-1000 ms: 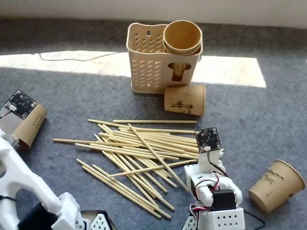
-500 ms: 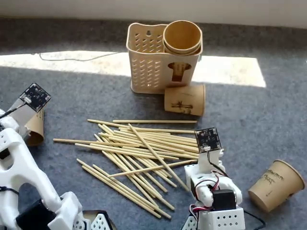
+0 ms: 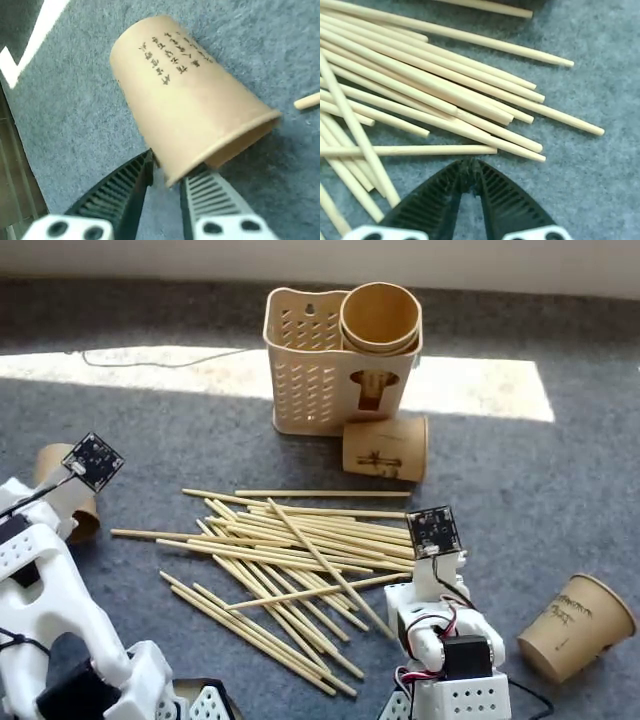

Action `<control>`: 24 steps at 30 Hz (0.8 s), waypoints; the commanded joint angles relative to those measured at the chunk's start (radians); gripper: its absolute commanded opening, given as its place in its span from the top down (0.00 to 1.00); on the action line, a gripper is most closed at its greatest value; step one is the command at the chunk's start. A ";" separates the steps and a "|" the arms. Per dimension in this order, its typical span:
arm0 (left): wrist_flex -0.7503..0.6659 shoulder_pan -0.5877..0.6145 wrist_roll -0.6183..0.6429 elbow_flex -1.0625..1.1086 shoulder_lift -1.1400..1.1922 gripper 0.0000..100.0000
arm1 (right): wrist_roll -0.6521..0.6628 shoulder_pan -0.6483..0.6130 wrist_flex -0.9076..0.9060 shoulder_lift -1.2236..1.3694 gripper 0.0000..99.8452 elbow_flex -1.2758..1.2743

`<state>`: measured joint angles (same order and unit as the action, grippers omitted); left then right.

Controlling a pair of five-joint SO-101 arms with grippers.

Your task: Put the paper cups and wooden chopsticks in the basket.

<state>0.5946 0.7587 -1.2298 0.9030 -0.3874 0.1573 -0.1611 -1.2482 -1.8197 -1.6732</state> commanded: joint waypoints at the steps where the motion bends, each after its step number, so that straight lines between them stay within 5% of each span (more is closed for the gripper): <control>1: 0.031 -0.012 0.015 0.001 -0.008 0.99 | -0.009 -0.012 -0.001 -0.016 0.99 -0.119; 14: 0.746 -0.044 0.227 -0.387 -0.007 0.99 | -0.009 -0.012 -0.001 -0.016 0.99 -0.119; 24: 1.062 -0.105 0.410 -0.601 -0.007 0.99 | -0.009 -0.012 -0.001 -0.016 0.99 -0.119</control>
<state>1.5535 0.6882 -0.8815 0.4242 -0.3828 0.1573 -0.1611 -1.2482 -1.8197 -1.6732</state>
